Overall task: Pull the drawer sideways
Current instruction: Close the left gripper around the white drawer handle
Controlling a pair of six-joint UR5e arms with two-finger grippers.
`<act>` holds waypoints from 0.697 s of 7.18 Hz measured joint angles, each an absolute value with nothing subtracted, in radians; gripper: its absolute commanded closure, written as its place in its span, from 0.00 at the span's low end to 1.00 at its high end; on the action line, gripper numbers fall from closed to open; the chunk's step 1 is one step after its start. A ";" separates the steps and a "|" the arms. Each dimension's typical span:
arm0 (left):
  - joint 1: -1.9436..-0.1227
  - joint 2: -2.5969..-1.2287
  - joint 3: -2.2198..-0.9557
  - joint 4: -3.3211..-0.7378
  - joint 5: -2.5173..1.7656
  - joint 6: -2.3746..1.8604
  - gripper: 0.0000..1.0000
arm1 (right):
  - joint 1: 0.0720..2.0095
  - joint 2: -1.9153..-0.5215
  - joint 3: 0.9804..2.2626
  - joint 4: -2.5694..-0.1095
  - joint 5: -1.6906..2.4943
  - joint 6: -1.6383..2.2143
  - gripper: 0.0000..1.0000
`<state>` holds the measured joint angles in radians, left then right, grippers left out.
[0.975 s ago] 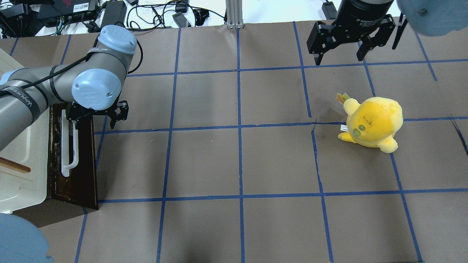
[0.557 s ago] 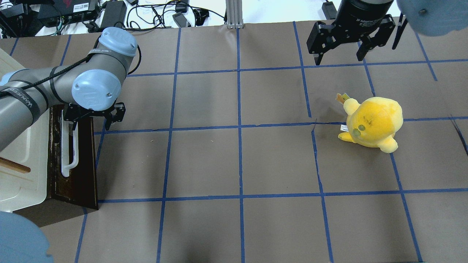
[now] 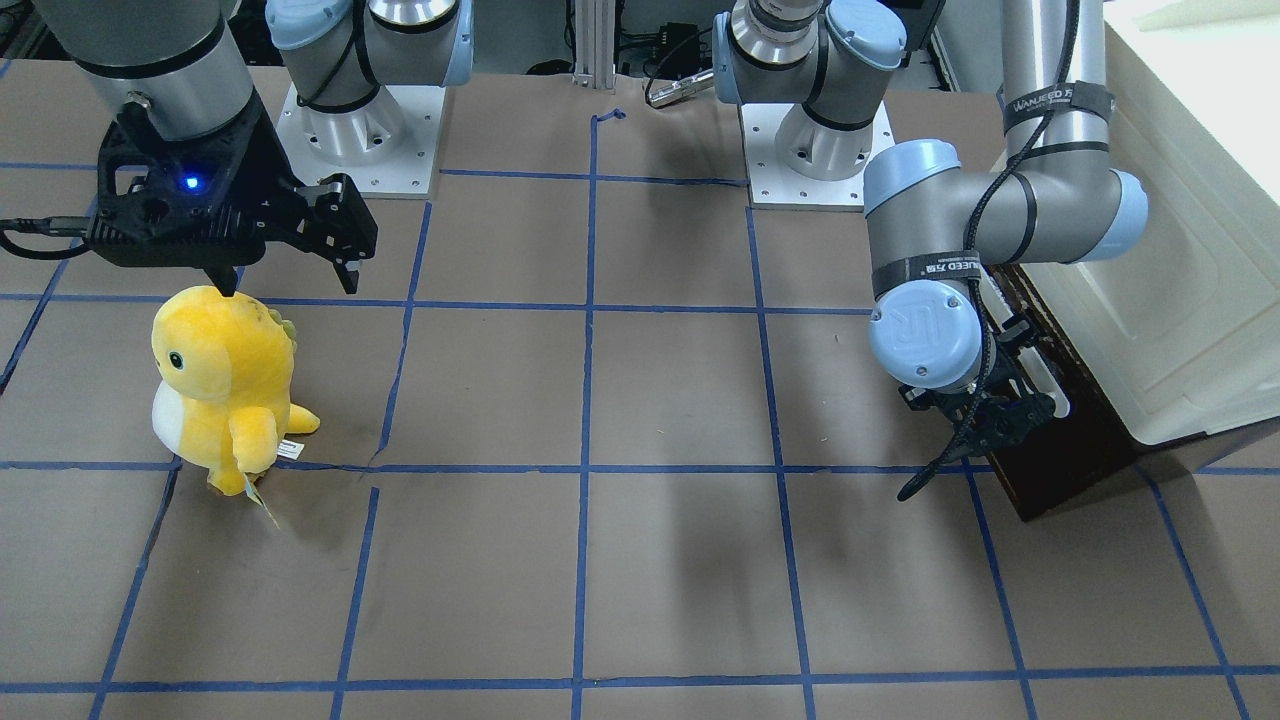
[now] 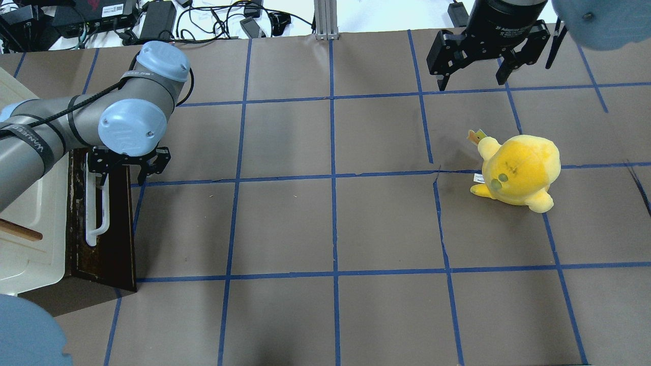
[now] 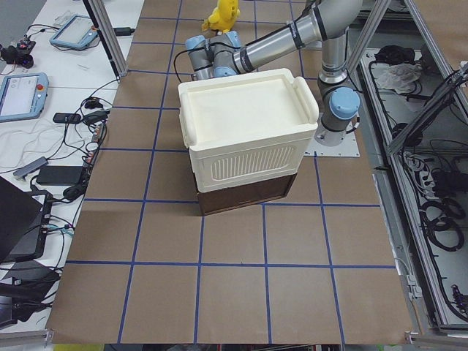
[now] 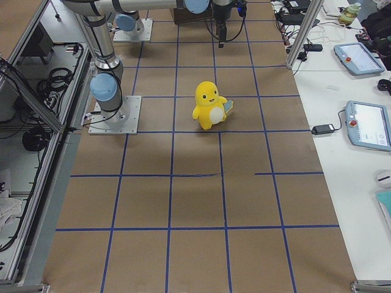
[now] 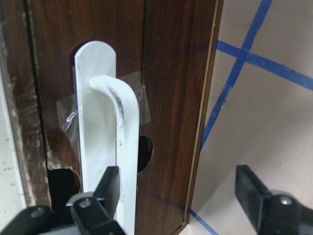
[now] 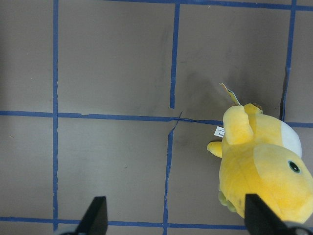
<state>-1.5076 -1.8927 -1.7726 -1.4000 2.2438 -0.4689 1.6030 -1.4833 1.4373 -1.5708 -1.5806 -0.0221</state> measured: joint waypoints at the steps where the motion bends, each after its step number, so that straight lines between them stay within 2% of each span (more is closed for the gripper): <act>1: -1.503 -1.892 -1.773 -1.406 2.249 -0.469 0.21 | 1.603 -1.483 1.437 -1.571 -1.580 -0.022 0.00; 4: -1.495 -1.891 -1.773 -1.411 2.250 -0.471 0.25 | 1.603 -1.483 1.437 -1.571 -1.580 -0.022 0.00; 5: -1.491 -1.892 -1.773 -1.411 2.248 -0.476 0.33 | 1.603 -1.483 1.437 -1.571 -1.580 -0.023 0.00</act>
<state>-1.4906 -1.8916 -1.7732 -1.4112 2.2484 -0.4760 1.6030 -1.4834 1.4373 -1.5708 -1.5802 -0.0226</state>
